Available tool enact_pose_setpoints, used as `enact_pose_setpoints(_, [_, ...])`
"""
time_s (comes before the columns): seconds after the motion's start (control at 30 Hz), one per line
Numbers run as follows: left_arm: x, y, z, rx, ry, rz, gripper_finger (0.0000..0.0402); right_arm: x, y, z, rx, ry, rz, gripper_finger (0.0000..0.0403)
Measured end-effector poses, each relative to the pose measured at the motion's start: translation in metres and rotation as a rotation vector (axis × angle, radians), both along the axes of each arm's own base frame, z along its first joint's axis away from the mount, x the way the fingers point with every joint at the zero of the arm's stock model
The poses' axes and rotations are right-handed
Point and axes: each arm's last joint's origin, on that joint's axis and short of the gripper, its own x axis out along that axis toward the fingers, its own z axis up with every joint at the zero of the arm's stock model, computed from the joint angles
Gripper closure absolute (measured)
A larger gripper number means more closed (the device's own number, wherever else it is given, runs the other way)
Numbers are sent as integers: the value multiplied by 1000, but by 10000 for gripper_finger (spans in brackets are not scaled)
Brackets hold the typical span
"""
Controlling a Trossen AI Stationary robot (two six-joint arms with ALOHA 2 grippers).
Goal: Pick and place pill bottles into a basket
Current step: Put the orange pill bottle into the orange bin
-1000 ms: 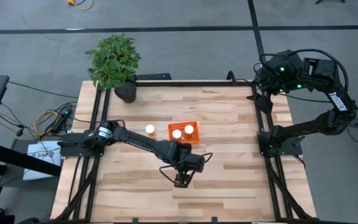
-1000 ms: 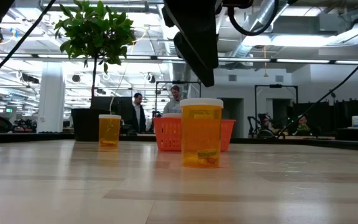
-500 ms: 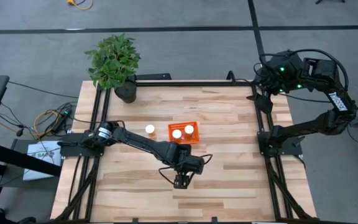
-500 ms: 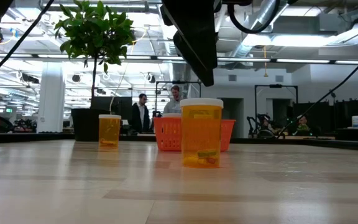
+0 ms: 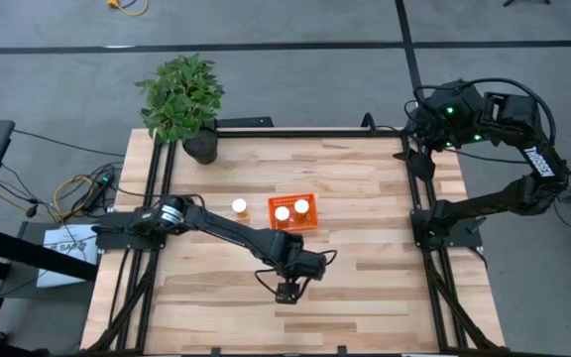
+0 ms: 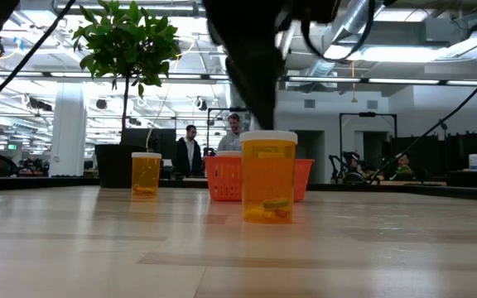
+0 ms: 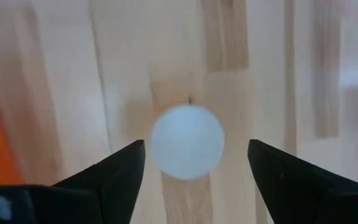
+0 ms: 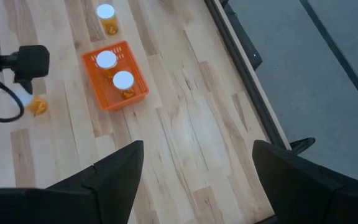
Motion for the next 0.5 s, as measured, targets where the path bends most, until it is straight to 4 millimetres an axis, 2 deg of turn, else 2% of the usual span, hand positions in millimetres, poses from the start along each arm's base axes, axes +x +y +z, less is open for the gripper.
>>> enact_pose_setpoints(0.07, [3,-2,-8,-28,13,-9,115,0,0,0,0,-1,0,107])
enact_pose_setpoints(0.3, [4,0,-9,9,5,-16,80,0,0,0,1,0,0,107])
enact_pose_setpoints(0.5, [5,1,-8,27,-7,-24,71,0,0,0,1,0,0,107])
